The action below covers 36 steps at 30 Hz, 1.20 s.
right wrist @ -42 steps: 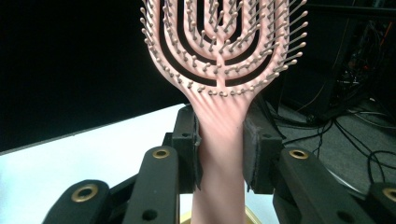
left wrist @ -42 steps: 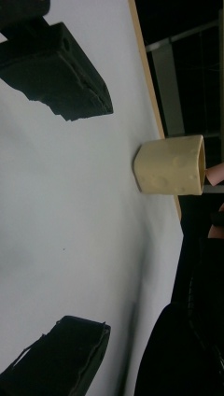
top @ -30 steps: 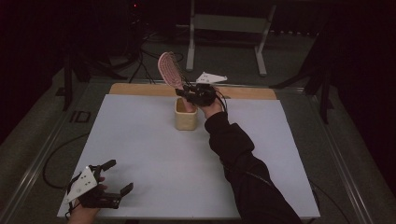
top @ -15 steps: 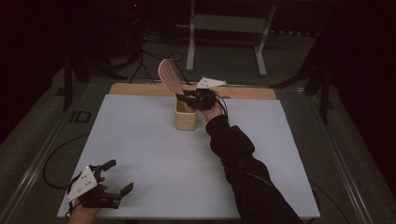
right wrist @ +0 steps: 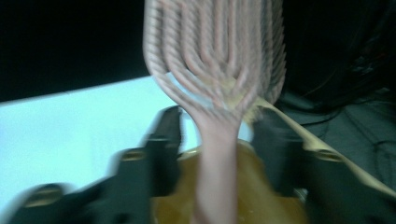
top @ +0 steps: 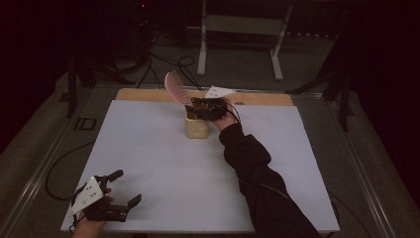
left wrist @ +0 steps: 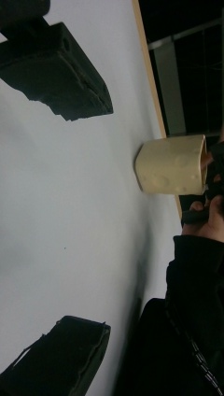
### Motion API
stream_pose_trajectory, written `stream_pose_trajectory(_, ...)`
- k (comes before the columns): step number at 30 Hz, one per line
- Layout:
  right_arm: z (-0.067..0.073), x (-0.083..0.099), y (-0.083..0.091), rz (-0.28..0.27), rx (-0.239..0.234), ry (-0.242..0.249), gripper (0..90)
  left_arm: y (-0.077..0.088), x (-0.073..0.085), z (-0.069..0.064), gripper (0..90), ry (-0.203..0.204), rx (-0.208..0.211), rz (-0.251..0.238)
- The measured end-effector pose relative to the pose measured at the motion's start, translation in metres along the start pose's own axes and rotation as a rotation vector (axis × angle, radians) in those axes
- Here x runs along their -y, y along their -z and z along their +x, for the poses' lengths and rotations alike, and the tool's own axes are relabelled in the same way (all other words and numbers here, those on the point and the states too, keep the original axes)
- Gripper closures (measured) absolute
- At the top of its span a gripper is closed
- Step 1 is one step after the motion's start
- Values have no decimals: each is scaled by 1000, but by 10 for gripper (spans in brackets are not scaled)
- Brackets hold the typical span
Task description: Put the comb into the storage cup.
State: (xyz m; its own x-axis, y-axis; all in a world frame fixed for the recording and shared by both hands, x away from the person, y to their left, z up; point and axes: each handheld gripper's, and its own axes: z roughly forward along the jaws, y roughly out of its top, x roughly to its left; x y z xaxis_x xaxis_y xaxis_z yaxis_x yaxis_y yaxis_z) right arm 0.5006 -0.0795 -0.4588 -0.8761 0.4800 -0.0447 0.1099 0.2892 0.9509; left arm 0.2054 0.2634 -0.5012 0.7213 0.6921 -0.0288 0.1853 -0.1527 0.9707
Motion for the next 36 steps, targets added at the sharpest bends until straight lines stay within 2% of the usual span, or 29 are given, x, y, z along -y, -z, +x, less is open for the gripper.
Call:
stream_pose_trajectory(2,1,0,1,3,2,-3,307,0,0,0,0,-1,0,1)
stream_pose_trajectory(4,0,-1,4,-9,-17,-13,198,0,0,0,0,-2,0,1)
stream_pose_trajectory(5,0,-2,5,-12,-6,-8,146,0,0,0,0,-2,0,1)
stream_pose_trajectory(7,0,-3,8,-19,-24,-25,138,0,0,0,0,-2,0,1)
stream_pose_trajectory(9,0,-4,11,-18,-13,-10,125,0,0,0,0,-2,-1,2)
stream_pose_trajectory(15,1,-6,19,-28,-17,-31,98,0,0,0,0,-4,-1,5)
stream_pose_trajectory(17,1,-6,20,-16,-5,-34,98,-1,-1,0,0,-3,-3,3)
stream_pose_trajectory(24,0,-7,27,4,-10,-63,98,-2,-1,0,0,1,-5,5)
stream_pose_trajectory(36,1,-11,28,55,-21,-61,104,-2,-1,1,0,1,-10,11)
